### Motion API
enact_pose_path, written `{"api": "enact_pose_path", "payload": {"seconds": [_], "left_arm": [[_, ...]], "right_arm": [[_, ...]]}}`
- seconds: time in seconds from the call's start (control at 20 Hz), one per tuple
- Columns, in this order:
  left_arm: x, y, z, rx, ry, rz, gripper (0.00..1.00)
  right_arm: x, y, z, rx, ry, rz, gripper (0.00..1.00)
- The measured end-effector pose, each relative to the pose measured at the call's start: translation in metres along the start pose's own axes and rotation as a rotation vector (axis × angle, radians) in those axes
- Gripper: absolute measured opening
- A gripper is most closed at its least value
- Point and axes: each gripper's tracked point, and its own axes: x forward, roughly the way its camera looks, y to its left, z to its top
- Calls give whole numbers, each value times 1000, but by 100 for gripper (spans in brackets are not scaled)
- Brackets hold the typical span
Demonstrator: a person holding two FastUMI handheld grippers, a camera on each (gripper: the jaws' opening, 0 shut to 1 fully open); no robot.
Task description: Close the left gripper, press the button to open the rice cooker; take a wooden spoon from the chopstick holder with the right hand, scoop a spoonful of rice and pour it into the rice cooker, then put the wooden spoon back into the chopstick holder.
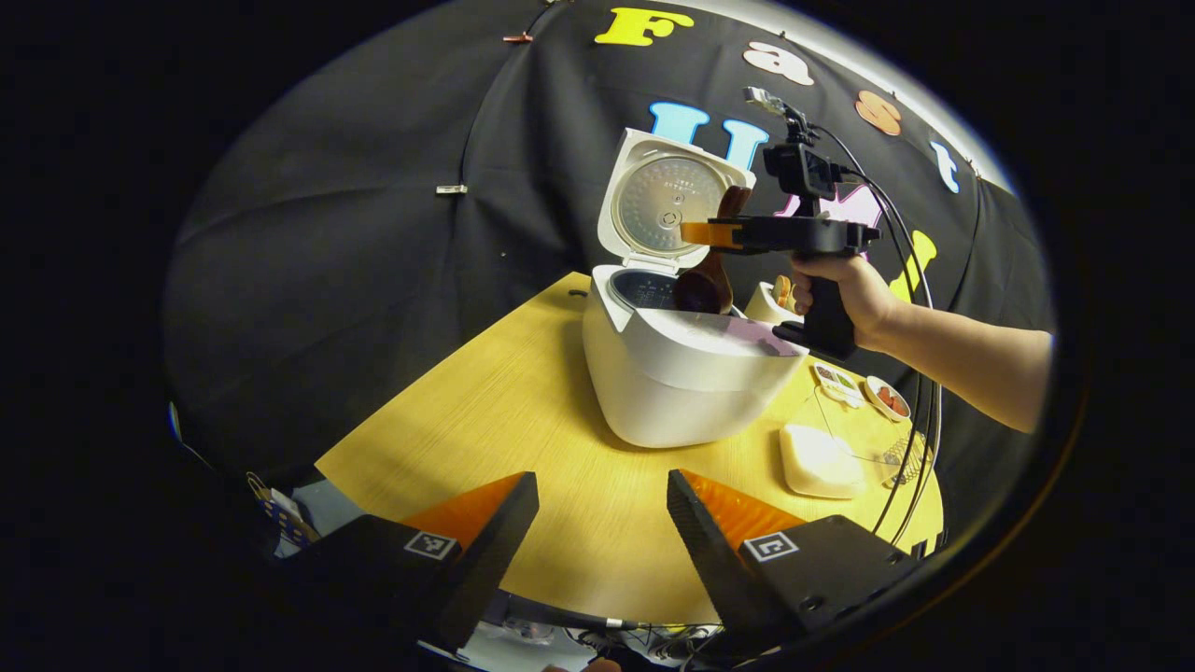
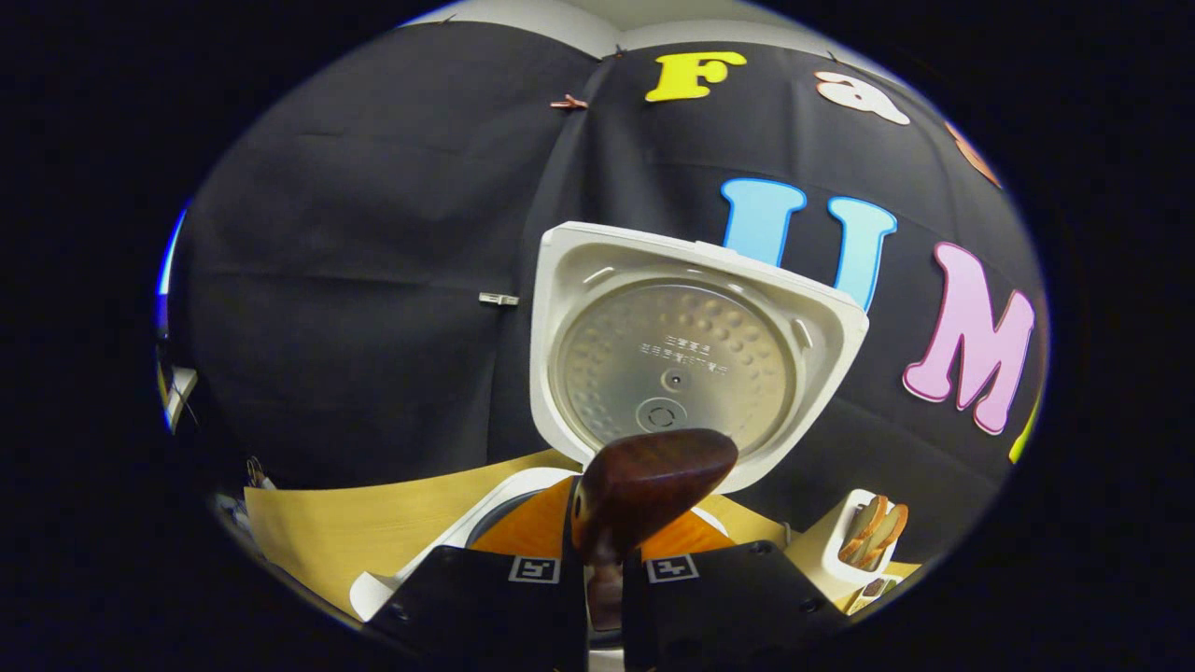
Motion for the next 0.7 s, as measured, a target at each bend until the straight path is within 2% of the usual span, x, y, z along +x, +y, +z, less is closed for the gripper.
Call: {"api": "enact_pose_path", "payload": {"seconds": [0.1,0.25,0.35,0.4,0.5,0.55,0.6,0.65,0.7], "left_arm": [[-2,-1,-1,-7,-6,9,96],[-5,0,-2,-12,-11,23,96],[-6,-3,-2,-16,-13,27,95],[-6,-6,-2,-15,-14,25,95],[-4,-13,-1,-6,-18,19,96],[-4,-17,-1,0,-19,14,96],[-4,-22,0,6,-19,6,96],[-2,-28,0,13,-18,-2,97],[-1,-36,0,20,-16,-13,96]], "right_arm": [[-4,4,-2,27,13,9,18],[-13,-6,13,148,-9,6,19],[-23,-22,26,241,-38,-17,18],[-29,-31,30,289,-50,-28,14],[-43,-45,37,368,-71,-31,18],[-51,-54,40,395,-82,-37,19],[-61,-66,42,413,-94,-54,14],[-72,-78,44,430,-104,-73,19],[-83,-88,46,445,-115,-91,19]]}}
